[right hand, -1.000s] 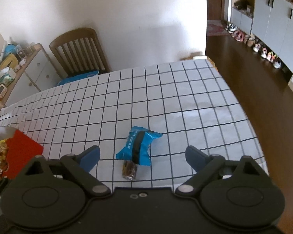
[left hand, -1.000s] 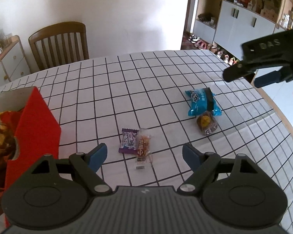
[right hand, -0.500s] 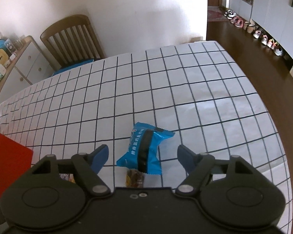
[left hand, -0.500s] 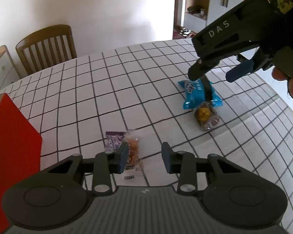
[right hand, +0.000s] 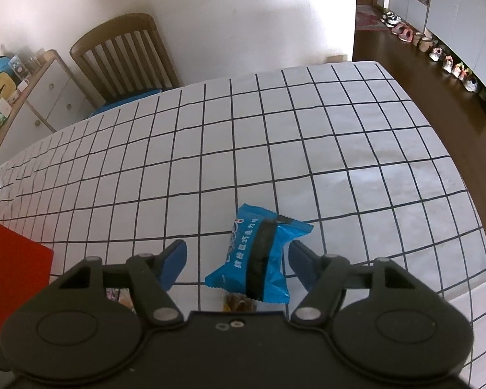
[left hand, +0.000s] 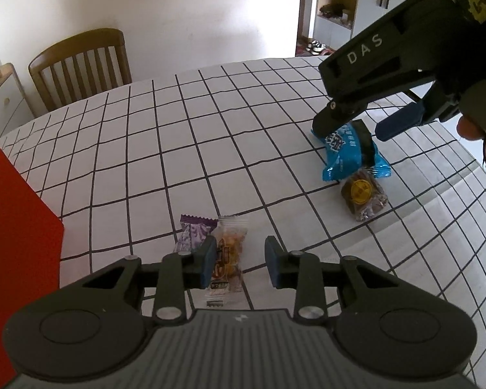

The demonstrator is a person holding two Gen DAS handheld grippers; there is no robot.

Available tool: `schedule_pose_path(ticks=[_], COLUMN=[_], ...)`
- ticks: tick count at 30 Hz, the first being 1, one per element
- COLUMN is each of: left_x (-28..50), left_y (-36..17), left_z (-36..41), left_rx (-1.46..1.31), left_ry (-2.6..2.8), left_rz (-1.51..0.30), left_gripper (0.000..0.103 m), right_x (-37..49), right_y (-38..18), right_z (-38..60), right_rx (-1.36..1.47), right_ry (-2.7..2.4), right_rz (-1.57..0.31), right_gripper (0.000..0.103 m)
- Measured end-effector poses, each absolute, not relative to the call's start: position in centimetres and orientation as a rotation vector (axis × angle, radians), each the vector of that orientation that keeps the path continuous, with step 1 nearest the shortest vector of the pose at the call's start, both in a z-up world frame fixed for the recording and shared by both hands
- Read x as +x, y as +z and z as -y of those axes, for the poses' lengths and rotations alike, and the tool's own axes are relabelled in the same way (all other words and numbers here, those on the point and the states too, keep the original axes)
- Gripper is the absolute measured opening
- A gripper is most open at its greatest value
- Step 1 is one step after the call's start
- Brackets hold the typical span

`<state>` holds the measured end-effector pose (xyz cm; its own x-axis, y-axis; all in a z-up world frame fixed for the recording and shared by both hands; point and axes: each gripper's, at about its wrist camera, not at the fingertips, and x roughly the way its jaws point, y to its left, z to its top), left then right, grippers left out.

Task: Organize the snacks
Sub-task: 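Grasp the blue packet with the right tool while the left tool grasps the wrapped stick snack, then lift the blue packet and stick snack and carry both over the red box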

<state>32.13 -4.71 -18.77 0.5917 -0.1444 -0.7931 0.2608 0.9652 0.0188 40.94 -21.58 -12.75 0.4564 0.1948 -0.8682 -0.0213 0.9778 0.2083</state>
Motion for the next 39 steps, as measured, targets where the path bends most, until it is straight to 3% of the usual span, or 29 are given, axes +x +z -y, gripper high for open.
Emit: schedule_pose_path(ticks=[3, 5, 8, 13, 19, 39], left_x=[32.2, 32.2, 32.3, 32.5, 32.6, 28.3], left_y=[-19.0, -19.2, -19.5, -19.5, -18.6, -14.1], left_z=[5.0, 5.2, 5.5, 5.4, 4.6, 2.0], left_rx=[0.146, 0.154, 0.157, 0.136, 0.106, -0.018], left_ry=[-0.231, -0.228, -0.222, -0.213, -0.216, -0.207], left_rz=[-0.907, -0.908, -0.911, -0.92, -0.932, -0.963], left_gripper=[0.03, 0.021, 0.017, 0.014, 0.014, 0.014], right_x=[41.3, 41.3, 41.3, 41.1, 40.4, 33.2], right_y=[-13.3, -13.8, -14.4, -14.6, -13.7, -8.2], right_z=[21.5, 21.5, 21.4, 21.0, 21.4, 23.1], right_rx=[0.181, 0.19, 0.193, 0.156, 0.149, 0.116], right_ry=[0.125, 0.122, 0.116, 0.101, 0.117, 0.232], right_rz=[-1.099, -1.105, -1.117, -1.109, -1.064, -1.002], right_gripper=[0.07, 0.07, 0.07, 0.045, 0.037, 0.035])
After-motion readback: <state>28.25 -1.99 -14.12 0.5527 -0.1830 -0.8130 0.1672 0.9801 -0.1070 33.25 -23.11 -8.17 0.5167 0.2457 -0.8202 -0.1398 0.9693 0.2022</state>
